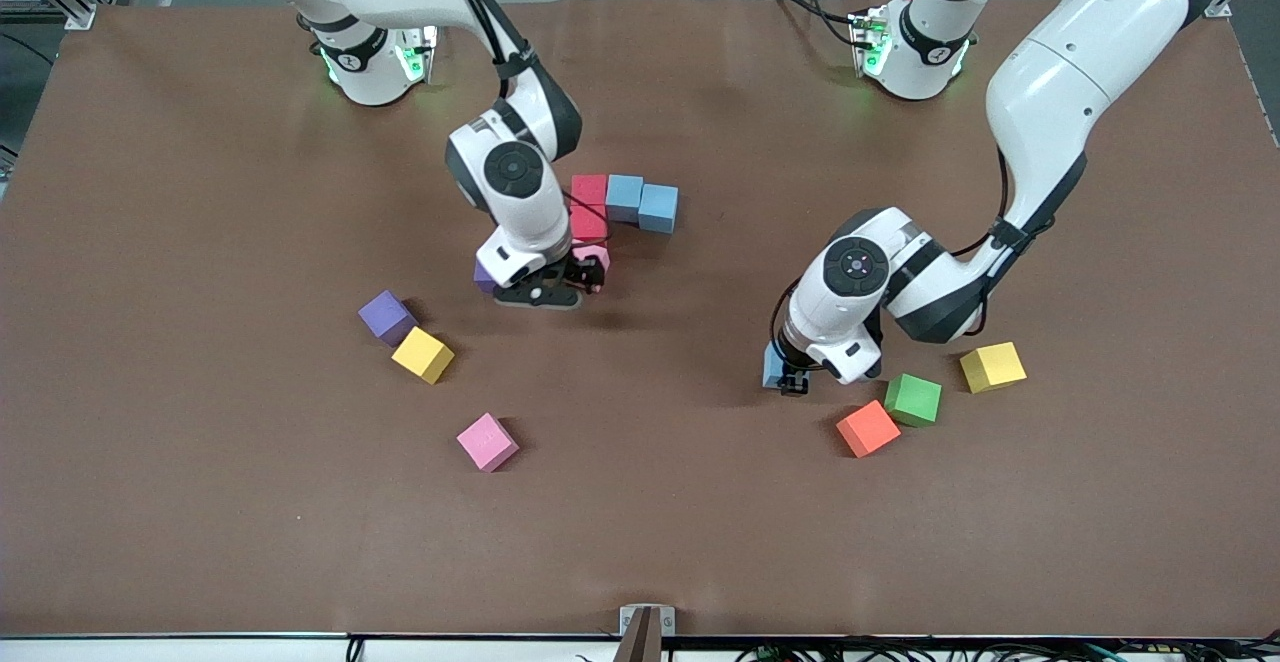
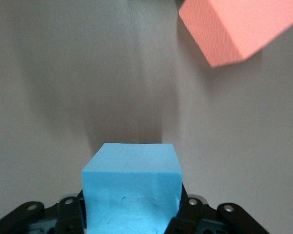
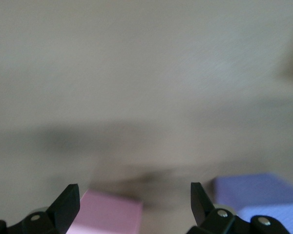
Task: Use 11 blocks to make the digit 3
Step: 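Grasp another pink cube with the right gripper while the left gripper carries blue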
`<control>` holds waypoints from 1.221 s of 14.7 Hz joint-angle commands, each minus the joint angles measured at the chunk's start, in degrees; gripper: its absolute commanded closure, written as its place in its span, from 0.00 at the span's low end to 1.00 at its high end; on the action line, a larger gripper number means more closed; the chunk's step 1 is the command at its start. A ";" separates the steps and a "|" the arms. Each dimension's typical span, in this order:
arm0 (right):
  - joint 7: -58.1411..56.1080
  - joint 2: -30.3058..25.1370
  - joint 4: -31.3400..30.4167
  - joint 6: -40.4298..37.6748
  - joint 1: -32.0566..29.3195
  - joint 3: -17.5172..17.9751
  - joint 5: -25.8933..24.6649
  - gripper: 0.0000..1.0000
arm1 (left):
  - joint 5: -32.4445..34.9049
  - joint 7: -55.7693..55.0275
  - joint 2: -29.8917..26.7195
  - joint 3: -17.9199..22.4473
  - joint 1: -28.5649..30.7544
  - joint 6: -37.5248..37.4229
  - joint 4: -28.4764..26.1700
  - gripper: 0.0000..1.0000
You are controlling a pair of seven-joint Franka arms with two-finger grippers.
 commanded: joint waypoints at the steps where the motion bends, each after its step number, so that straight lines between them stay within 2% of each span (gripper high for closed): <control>1: 0.49 -1.07 0.12 -0.35 -0.48 -1.78 0.16 0.00 | -0.39 -0.36 0.41 0.22 -3.07 -1.45 1.66 0.44; 4: 5.39 0.32 6.87 -4.54 -3.11 -1.87 0.78 0.00 | -0.39 -4.23 0.41 0.22 -6.23 -1.99 2.54 0.43; 7: 10.76 5.24 16.36 -11.06 -4.08 -1.87 0.78 0.00 | -0.22 -6.34 0.59 0.31 -9.66 -2.17 3.59 0.44; 12: 16.65 10.95 24.46 -11.77 -8.47 -1.87 0.60 0.00 | -0.13 -8.97 1.02 0.92 -15.37 -2.17 5.00 0.44; 14: 18.76 14.47 29.11 -12.64 -11.45 -1.78 0.86 0.00 | -0.74 -10.55 1.64 5.03 -21.24 -2.17 6.58 0.44; 18: 23.34 21.59 41.24 -20.11 -13.75 -1.52 2.35 0.00 | -5.65 -11.44 4.36 14.09 -33.55 -2.08 12.55 0.44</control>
